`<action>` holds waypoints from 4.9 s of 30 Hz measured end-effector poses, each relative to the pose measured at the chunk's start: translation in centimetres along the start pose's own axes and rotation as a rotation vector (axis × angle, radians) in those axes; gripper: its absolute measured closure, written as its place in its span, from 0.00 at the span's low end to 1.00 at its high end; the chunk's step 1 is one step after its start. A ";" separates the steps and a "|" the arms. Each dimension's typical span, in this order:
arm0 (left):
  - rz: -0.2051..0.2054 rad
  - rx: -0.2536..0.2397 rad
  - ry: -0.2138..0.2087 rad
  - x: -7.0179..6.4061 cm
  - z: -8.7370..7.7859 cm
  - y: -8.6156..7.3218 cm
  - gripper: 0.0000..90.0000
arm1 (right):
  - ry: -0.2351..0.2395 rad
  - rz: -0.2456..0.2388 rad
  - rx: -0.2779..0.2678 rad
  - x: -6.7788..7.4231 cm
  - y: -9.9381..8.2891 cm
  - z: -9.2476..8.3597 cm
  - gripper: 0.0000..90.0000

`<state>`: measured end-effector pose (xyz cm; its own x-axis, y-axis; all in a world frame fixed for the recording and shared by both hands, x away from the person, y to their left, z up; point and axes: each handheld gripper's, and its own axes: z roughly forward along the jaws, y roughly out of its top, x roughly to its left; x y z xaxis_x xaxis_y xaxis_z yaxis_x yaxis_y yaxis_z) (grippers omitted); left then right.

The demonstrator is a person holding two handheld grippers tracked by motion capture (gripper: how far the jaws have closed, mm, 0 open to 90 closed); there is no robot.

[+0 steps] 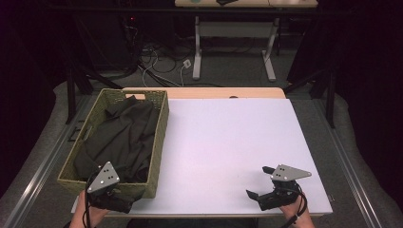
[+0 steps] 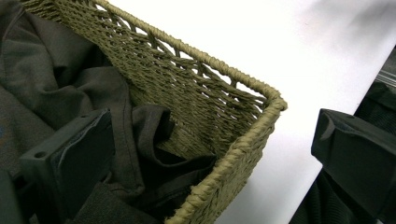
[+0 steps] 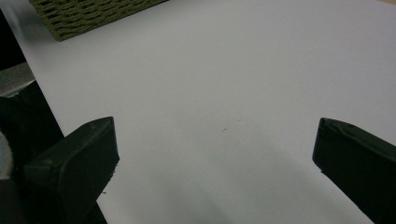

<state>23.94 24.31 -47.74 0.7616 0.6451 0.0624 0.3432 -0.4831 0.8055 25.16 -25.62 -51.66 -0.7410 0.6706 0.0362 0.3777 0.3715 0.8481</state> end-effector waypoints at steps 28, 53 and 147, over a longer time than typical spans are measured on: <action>-0.031 0.049 0.042 2.4 0.4 2.9 0.00 | -0.006 0.015 0.043 -0.3 -0.2 0.6 0.00; -0.103 0.109 0.121 8.8 2.4 4.9 0.00 | -0.009 0.009 0.069 -0.2 -0.2 0.7 0.00; -0.221 0.564 0.155 19.6 13.0 3.3 0.71 | 0.034 -0.032 0.077 0.2 -0.3 1.1 0.01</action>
<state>47.14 27.69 -51.56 0.5654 0.8234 0.0481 0.7534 -0.5393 0.3763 25.46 -24.89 -52.51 -0.7711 0.6360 0.0289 0.3943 0.4415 0.8060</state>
